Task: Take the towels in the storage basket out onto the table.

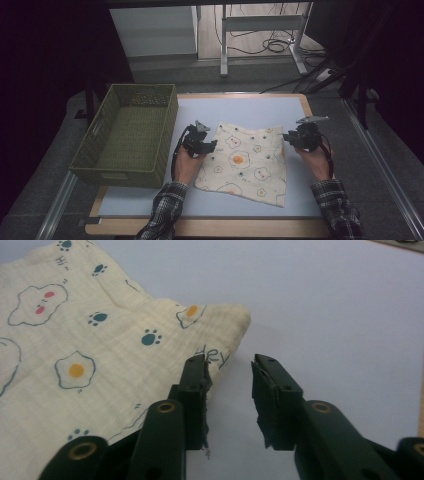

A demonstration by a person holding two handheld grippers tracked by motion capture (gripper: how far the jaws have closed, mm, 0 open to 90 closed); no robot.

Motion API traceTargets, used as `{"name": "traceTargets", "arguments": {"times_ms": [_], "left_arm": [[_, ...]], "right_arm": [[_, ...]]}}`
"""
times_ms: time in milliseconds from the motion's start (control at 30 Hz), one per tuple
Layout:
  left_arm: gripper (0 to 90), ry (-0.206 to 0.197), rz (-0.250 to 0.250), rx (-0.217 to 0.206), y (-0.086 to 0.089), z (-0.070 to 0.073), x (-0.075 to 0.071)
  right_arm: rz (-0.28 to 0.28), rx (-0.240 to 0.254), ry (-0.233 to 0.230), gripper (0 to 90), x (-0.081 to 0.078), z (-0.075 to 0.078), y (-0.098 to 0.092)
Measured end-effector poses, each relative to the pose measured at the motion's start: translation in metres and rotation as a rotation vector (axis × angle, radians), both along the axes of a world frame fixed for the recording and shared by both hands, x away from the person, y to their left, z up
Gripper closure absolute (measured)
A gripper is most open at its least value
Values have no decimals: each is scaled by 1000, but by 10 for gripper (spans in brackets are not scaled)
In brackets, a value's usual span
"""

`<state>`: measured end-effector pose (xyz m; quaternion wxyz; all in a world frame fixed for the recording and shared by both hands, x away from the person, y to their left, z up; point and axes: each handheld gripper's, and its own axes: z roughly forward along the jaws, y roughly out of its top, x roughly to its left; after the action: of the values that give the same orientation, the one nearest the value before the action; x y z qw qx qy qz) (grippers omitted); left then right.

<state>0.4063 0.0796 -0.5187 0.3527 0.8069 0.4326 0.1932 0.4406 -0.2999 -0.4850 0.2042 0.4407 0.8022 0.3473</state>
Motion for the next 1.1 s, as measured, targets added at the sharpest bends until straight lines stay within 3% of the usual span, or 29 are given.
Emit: {"name": "traceTargets", "arguments": {"times_ms": [33, 100, 133, 167, 200, 233, 267, 367, 400, 433, 467, 533, 567, 633, 733, 800, 833, 867, 900, 933, 1000, 1033, 1067, 1100], "left_arm": [[393, 11, -2, 5, 0, -6, -4], [375, 21, -4, 3, 1, -10, -7], [360, 23, -1, 3, 1, -13, -8], [340, 23, -1, 3, 1, -13, -8], [324, 35, -4, 19, 0, -19, -8], [313, 26, -1, 4, 2, -21, -9], [307, 26, -1, 4, 2, -21, -9], [306, 38, 1, -41, 6, -24, -8], [305, 34, 0, -35, 6, -24, -9], [304, 34, 0, -35, 6, -24, -9], [303, 32, 3, -35, 5, -25, -9], [301, 34, 1, -36, 6, -25, -8], [301, 33, 1, -35, 6, -25, -8], [301, 34, 3, -37, 6, -25, -9], [301, 36, 3, -37, 6, -25, -9], [300, 37, 3, -38, 6, -25, -8], [300, 36, 3, -39, 6, -25, -8], [301, 36, 3, -39, 6, -25, -9], [301, 36, 3, -39, 6, -25, -9], [301, 35, 4, -38, 6, -25, -9], [301, 35, 5, -40, 6, -25, -9], [301, 35, 5, -40, 6, -25, -9], [301, 35, 4, -40, 6, -25, -9], [301, 36, 4, -40, 6, -25, -9]], "right_arm": [[11, 30, 17, 584, 4, -7, 2], [21, 48, 31, 586, 6, -13, 6], [26, 43, 38, 651, 6, -15, 9], [26, 43, 38, 651, 6, -15, 9], [33, 26, 53, 841, 6, -18, 15], [38, 18, 54, 896, 6, -18, 17], [38, 18, 54, 896, 6, -18, 17], [46, -32, 14, 898, 1, -3, 23], [30, -68, -34, 896, -3, 14, 24], [22, -82, -66, 875, -6, 24, 24], [7, -80, -89, 799, -9, 33, 23], [4, -73, -86, 764, -10, 40, 22], [-1, -67, -26, 715, -8, 43, 19], [-10, -72, 0, 632, -5, 34, 17], [-18, -8, 74, 540, 5, 3, 13], [-21, 25, 108, 536, 11, -18, 13], [-11, 34, 117, 557, 13, -25, 15], [-9, 24, 119, 655, 13, -29, 17], [-9, 24, 119, 655, 13, -29, 17], [2, -12, 82, 864, 11, -30, 20], [-1, -76, 69, 878, 9, -23, 26], [-1, -76, 69, 878, 9, -23, 26], [-3, -108, 42, 878, 7, -18, 27], [-22, -136, -22, 870, 1, 3, 26]]}}
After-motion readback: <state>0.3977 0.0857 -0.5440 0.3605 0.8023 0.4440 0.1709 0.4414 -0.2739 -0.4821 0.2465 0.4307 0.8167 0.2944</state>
